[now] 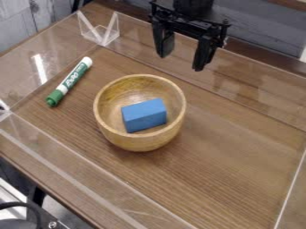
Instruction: Put the green marker in the brown bowl
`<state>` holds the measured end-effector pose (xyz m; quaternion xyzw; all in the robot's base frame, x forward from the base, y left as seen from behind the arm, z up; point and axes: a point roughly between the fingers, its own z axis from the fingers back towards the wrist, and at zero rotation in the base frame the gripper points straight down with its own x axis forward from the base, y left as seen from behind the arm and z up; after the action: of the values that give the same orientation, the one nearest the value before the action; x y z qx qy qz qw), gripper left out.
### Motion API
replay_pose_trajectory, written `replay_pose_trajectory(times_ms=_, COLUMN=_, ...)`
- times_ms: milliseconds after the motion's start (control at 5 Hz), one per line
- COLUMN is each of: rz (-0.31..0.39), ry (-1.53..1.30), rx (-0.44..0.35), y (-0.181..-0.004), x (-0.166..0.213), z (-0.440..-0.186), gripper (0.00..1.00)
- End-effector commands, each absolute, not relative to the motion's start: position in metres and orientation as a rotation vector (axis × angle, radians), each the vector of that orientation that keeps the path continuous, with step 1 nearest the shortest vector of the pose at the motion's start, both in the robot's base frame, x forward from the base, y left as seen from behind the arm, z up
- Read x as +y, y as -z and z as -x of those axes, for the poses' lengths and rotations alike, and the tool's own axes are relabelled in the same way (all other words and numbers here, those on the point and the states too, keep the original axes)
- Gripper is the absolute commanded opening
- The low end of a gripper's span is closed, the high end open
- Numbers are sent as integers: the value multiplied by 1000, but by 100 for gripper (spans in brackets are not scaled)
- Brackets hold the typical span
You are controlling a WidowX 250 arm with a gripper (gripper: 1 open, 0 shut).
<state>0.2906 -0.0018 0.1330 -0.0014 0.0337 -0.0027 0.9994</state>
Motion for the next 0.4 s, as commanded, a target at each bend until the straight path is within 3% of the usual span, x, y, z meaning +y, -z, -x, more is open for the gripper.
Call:
replay_pose_trajectory(times_ms=0, rz=4, ry=10, rx=80, y=-129, x=0, z=-288, gripper=100)
replay_pose_trajectory(times_ms=200, rz=6, ry=18, rx=63, y=-138, x=19, z=-276, gripper=100)
